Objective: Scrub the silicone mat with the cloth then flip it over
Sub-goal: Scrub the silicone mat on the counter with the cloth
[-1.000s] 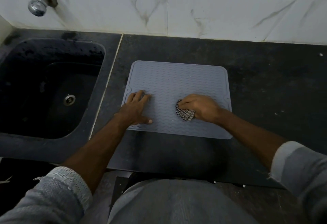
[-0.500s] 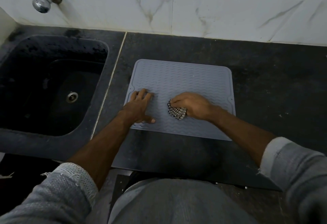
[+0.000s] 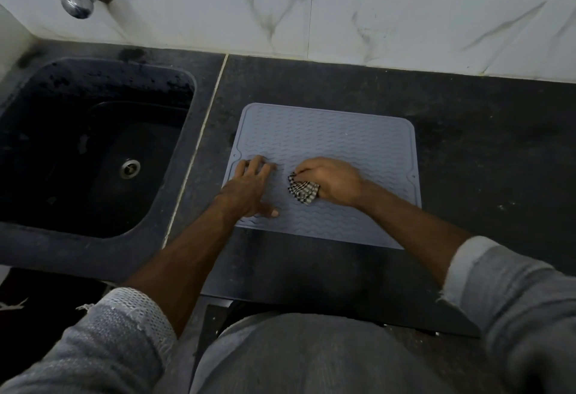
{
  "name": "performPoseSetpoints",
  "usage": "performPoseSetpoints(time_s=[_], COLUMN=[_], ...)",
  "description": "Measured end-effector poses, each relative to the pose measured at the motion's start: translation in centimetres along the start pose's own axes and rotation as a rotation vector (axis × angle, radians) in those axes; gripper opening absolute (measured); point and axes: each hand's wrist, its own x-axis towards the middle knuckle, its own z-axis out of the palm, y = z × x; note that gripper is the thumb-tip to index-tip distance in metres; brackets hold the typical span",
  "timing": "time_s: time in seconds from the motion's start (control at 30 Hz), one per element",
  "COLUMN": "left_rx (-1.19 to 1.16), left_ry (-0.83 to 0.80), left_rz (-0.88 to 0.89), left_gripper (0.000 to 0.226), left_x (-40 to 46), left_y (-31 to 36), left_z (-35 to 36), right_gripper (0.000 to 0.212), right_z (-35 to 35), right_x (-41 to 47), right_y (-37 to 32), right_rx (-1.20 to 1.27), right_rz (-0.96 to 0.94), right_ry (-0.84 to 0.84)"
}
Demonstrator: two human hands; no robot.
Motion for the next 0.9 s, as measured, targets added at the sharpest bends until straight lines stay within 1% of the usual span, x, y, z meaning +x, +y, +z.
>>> performPoseSetpoints(time_s=[0.07, 0.17, 0.27, 0.37, 0.43, 0.53, 0.6, 0.77, 0.9], left_rx=[-0.008, 0.001, 0.019, 0.026, 0.022, 0.014, 0.003, 0.008, 0.001], left_ry=[0.006, 0.019, 0.022, 0.021, 0.016, 0.012, 0.020, 0.059, 0.070], left_rz=[0.012, 0.022, 0.011, 0.008, 0.011, -0.006, -0.017, -0.029, -0.018], left_gripper=[0.109, 0.109, 0.108, 0.109, 0.109, 0.115, 0.120, 0.122, 0.121], left_x=[0.0, 0.0, 0.0, -0.1, 0.0, 0.1, 0.1, 0.1, 0.0], left_y=[-0.1, -0.3, -0.1, 0.0, -0.1, -0.2, -0.3, -0.7, -0.7], left_z=[0.1, 0.3, 0.1, 0.1, 0.2, 0.4, 0.6, 0.9, 1.1], right_gripper=[0.045, 0.045, 0.041, 0.037, 0.041, 0.041, 0.038, 0.043, 0.028], right_z=[0.3, -0.4, -1.4, -2.0, -1.8, -0.9, -0.3, -0.9, -1.3], right_x=[-0.1, -2.4, -4.0, -3.2, -1.2, 1.7, 1.6, -2.7, -2.2], right_y=[0.4, 2.0, 2.9, 2.2, 1.0, -1.0, -1.1, 0.7, 0.4], right_rx=[-0.012, 0.007, 0.015, 0.066, 0.062, 0.057, 0.047, 0.086, 0.090], right_rz=[0.039, 0.090, 0.142, 0.109, 0.066, 0.053, 0.088, 0.211, 0.279], right_ry=[-0.006, -0.006, -0.048, -0.025, 0.012, -0.002, 0.002, 0.018, -0.014])
